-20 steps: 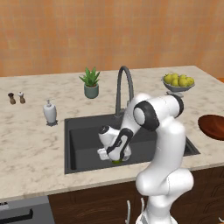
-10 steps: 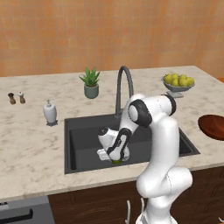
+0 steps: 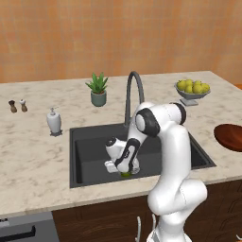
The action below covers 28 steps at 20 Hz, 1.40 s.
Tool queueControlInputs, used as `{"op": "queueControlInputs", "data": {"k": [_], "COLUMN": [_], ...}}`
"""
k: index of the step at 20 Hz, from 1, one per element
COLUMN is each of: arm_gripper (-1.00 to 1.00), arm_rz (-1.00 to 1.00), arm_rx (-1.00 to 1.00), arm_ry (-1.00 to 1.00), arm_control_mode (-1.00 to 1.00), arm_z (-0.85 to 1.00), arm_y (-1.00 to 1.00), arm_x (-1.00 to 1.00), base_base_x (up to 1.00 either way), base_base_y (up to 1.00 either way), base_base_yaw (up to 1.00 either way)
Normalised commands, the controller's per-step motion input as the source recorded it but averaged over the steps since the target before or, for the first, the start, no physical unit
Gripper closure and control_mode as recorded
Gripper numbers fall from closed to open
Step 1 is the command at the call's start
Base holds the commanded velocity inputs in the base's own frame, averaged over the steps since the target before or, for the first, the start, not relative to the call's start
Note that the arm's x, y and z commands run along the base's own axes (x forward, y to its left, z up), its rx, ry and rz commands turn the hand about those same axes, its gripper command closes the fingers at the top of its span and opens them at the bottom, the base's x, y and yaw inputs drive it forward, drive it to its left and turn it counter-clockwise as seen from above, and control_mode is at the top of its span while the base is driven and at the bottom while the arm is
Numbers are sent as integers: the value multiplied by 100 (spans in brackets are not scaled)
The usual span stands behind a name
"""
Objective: Pick the lime from the sink and place it in the bowl. Then pick the bowl and place it in the microwave. Then close the microwave door and press the start button.
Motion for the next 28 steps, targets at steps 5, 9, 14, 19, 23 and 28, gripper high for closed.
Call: {"op": "queueControlInputs", "data": {"k": [5,9,14,19,23,28], "arm_gripper": [100,100,100,100,100,100], "arm_rz": [0,-1,0,0,0,0], "arm_rx": [0,0,0,0,0,0], "arm_ry": [-1,0,3,0,5,9], "arm_control_mode": [-100,-100,-100,-100,-100,-100], "arm_z": [75,100,100,100,98,72], "arm_y": [7,5,0,0,-10,-63], "arm_x": [-31,-30,-53,-90,-73,-45], "base_base_x": [0,0,0,0,0,0], "base_base_y": [0,0,0,0,0,0], "base_base_yaw": [0,0,0,0,0,0]}}
